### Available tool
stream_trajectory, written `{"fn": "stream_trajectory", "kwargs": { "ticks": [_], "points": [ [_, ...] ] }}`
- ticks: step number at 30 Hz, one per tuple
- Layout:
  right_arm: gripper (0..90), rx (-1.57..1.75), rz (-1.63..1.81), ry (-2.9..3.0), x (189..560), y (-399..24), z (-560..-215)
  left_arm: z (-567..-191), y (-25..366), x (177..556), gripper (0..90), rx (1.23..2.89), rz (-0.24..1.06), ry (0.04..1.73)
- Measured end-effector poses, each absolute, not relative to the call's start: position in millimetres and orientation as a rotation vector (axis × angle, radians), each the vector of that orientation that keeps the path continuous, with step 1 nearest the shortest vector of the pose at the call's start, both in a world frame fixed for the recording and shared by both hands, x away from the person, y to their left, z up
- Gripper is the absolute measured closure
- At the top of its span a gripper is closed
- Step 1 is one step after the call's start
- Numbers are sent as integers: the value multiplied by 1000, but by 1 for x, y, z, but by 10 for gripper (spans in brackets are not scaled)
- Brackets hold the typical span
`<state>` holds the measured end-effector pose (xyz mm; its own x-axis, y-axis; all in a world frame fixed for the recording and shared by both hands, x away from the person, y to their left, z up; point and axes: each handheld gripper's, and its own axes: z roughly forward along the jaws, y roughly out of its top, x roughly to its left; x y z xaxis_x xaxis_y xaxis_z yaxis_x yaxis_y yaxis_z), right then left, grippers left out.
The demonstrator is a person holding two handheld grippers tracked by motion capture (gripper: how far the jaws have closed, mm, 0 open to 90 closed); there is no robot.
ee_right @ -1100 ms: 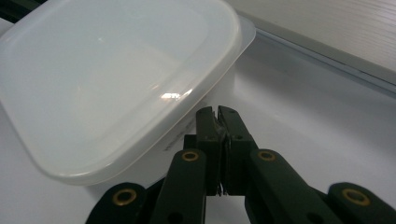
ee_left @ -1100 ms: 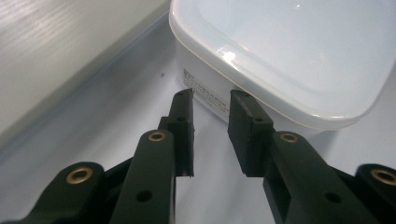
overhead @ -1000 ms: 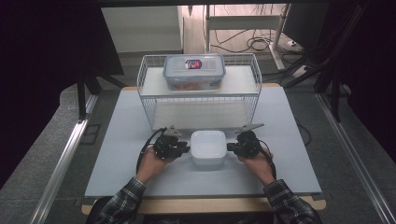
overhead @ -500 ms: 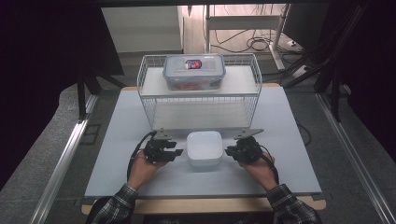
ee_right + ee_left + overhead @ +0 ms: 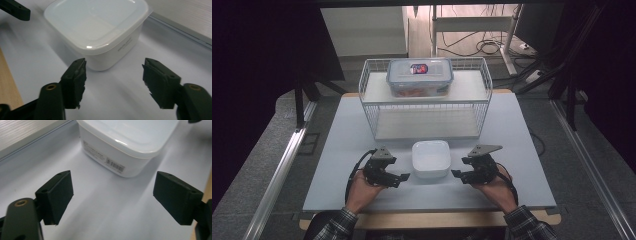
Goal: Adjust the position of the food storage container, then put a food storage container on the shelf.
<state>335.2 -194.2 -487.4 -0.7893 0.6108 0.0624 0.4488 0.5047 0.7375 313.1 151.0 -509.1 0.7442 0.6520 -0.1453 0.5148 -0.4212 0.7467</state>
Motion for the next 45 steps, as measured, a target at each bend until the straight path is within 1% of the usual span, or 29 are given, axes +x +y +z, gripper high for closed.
{"fn": "stream_trajectory", "kwargs": {
  "ticks": [4, 5, 6, 8, 11, 12, 14, 15, 18, 22, 23, 25, 27, 29, 31, 35, 37, 39, 41, 45],
  "points": [
    [284, 896, 1171, 2562, 331, -194, -490, -514, 152, 309, 120, 2126, 228, 878],
    [284, 896, 1171, 2562, 331, -194, -490, -514, 152, 309, 111, 2126, 228, 878],
    [257, 901, 1171, 2568, 332, -194, -492, -516, 151, 309, 99, 2136, 248, 876],
    [236, 906, 1175, 2572, 333, -193, -494, -517, 150, 309, 82, 2143, 272, 877],
    [211, 902, 1186, 2579, 334, -193, -495, -518, 150, 311, 76, 2118, 238, 888],
    [177, 900, 1189, 2578, 335, -193, -495, -519, 149, 313, 50, 2103, 238, 895],
    [143, 916, 1214, 2565, 336, -192, -495, -519, 149, 313, 41, 2104, 249, 896],
    [122, 925, 1223, 2553, 337, -192, -495, -519, 148, 313, 36, 2128, 281, 891],
    [83, 913, 1225, 2561, 339, -190, -495, -516, 147, 312, 32, 2122, 275, 895],
    [59, 927, 1236, 2554, 339, -187, -493, -509, 143, 312, 22, 2127, 284, 902],
    [60, 940, 1238, 2552, 340, -187, -492, -509, 143, 312, 18, 2127, 284, 902],
    [118, 995, 1213, 2547, 340, -186, -487, -505, 141, 313, 28, 2120, 290, 941],
    [152, 999, 1211, 2547, 341, -186, -483, -504, 140, 314, 49, 2126, 284, 960],
    [194, 1007, 1214, 2543, 342, -187, -480, -502, 139, 313, 121, 2127, 291, 962],
    [241, 997, 1213, 2541, 343, -186, -478, -500, 139, 313, 156, 2125, 283, 960],
    [300, 984, 1215, 2528, 347, -185, -474, -494, 138, 313, 233, 2109, 287, 929],
    [307, 987, 1204, 2524, 348, -183, -473, -491, 137, 315, 271, 2099, 287, 915],
    [327, 988, 1208, 2523, 353, -182, -472, -486, 131, 319, 288, 2111, 316, 903],
    [336, 991, 1210, 2526, 356, -181, -472, -485, 130, 320, 318, 2108, 317, 899],
    [365, 997, 1220, 2552, 366, -175, -474, -485, 122, 332, 326, 2092, 299, 902]
  ]
}}
